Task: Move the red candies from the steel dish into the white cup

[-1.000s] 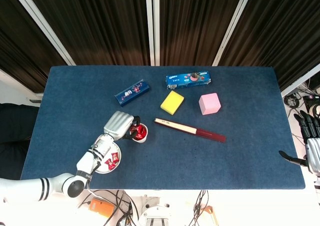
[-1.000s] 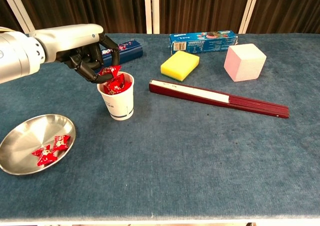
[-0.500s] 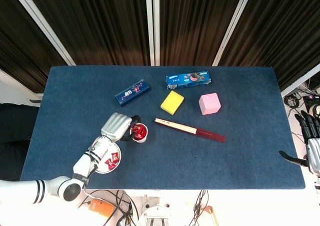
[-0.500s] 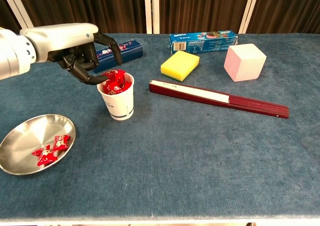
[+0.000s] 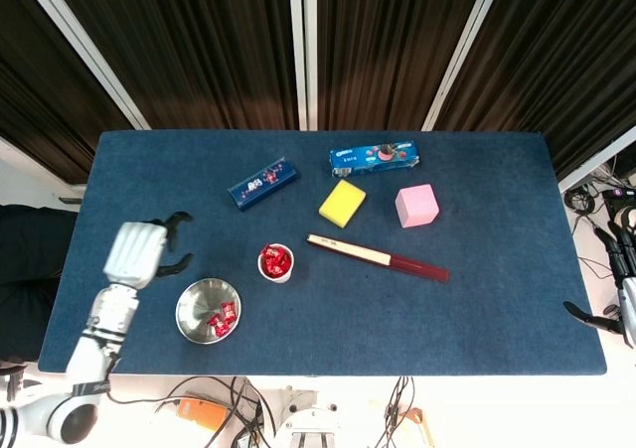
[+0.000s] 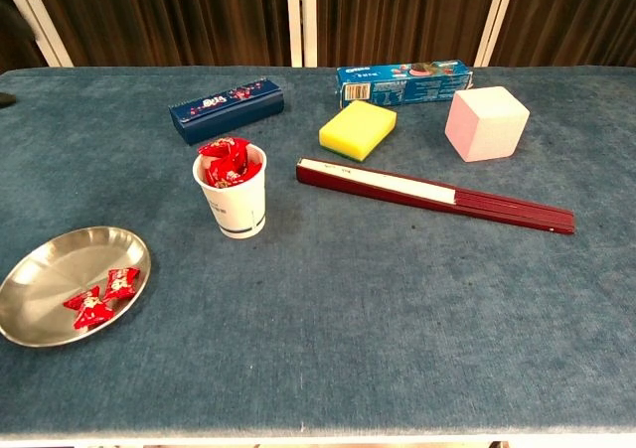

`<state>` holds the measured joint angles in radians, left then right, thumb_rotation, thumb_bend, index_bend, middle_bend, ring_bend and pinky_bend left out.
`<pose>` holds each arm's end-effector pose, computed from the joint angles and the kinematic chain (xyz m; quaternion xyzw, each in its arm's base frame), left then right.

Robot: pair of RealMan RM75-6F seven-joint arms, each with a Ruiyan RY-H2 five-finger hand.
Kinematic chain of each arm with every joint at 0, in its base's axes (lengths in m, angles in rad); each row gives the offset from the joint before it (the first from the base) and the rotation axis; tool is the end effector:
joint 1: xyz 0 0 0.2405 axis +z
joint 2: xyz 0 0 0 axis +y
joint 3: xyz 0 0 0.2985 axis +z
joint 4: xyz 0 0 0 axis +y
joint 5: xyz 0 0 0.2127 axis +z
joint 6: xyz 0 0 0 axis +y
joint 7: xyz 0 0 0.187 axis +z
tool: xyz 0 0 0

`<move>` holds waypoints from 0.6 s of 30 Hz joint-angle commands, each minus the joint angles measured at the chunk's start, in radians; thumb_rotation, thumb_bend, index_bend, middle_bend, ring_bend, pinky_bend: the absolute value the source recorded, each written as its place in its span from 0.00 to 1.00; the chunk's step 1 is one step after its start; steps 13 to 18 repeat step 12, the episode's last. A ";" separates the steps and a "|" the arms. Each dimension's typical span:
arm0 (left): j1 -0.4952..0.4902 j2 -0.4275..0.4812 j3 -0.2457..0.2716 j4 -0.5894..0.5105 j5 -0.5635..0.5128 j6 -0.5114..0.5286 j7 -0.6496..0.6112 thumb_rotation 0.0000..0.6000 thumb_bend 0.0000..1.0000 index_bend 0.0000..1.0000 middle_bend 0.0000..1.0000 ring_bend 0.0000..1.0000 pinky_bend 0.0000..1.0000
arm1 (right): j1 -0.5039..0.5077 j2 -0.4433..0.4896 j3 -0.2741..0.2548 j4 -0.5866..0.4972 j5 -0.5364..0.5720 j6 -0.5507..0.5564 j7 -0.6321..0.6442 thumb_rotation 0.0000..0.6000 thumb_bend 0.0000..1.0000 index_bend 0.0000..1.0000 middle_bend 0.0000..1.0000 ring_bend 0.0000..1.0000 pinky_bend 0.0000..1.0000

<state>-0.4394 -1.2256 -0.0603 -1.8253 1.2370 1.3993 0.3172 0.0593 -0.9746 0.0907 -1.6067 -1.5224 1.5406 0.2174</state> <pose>-0.2449 0.3239 0.1137 -0.6341 -0.3763 -0.4089 0.5376 -0.3479 -0.2267 0.2427 0.5655 -0.3778 0.4391 0.5872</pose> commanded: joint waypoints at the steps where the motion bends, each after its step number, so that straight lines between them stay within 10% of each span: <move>1: 0.122 0.048 0.069 0.101 0.059 0.095 -0.117 1.00 0.12 0.20 0.22 0.10 0.12 | -0.007 0.000 -0.006 0.013 -0.011 0.010 0.021 1.00 0.12 0.00 0.00 0.00 0.03; 18: 0.340 0.057 0.184 0.264 0.187 0.232 -0.348 1.00 0.12 0.18 0.15 0.04 0.00 | -0.017 -0.031 -0.044 0.011 -0.070 0.019 0.025 1.00 0.12 0.00 0.00 0.00 0.03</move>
